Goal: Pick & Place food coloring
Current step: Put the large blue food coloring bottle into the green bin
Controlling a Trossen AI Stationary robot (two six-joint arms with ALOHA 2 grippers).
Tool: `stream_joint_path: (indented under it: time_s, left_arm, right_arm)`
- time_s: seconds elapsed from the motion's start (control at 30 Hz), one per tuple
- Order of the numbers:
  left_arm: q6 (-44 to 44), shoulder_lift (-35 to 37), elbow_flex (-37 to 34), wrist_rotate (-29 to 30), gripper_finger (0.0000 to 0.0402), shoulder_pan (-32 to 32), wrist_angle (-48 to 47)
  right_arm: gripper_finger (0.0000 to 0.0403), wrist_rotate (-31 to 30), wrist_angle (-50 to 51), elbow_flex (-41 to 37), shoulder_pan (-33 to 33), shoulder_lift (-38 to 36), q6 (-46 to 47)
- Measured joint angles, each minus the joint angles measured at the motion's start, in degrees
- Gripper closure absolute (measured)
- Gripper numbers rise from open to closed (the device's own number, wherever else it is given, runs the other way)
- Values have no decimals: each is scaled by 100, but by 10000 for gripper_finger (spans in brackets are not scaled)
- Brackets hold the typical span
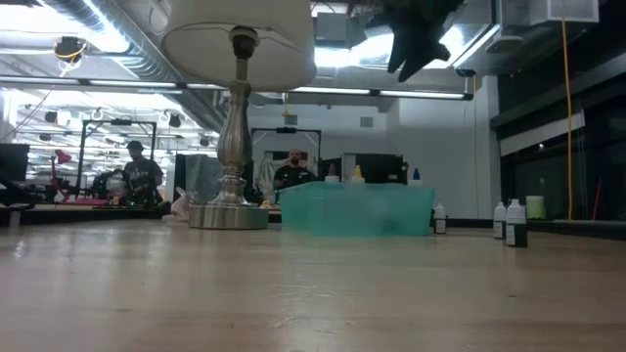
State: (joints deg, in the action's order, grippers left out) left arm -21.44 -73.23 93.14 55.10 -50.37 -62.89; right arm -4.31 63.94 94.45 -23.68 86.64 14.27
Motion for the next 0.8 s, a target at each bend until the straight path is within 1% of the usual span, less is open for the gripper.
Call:
stream_joint_path:
  time_s: [0.1, 0.17, 0.27, 0.37, 0.43, 0.5, 0.57, 0.63, 0.8]
  left_arm:
    - [576, -25, 0, -726, 125, 75, 778]
    - [865, -65, 0, -967, 125, 123, 1008]
    - [1007, -67, -7, -1183, 125, 242, 1126]
    - [1100, -46, -94, -1648, 125, 408, 1411]
    - [1241, 83, -433, -2140, 125, 511, 1885]
    - [1367, 297, -908, -2716, 125, 646, 2621]
    - [1478, 546, -1449, -3125, 125, 786, 3226]
    - [1538, 802, -1983, -3206, 125, 894, 3503]
    - [1195, 1686, -3285, -2948, 125, 1134, 3745]
  right_arm:
    - [211, -125, 67, 0, 144, -112, 199]
    - [211, -130, 71, 0, 226, -149, 324]
    - [211, -126, 79, -2, 350, -140, 503]
    - [211, -157, 75, -2, 502, -139, 559]
    - [211, -268, 77, -2, 616, -135, 673]
    - [211, -383, 76, -2, 735, -137, 781]
    - [211, -419, 75, -2, 846, -137, 817]
    - [211, -422, 75, -2, 968, -137, 865]
    - [211, -433, 114, -2, 1224, -137, 1173]
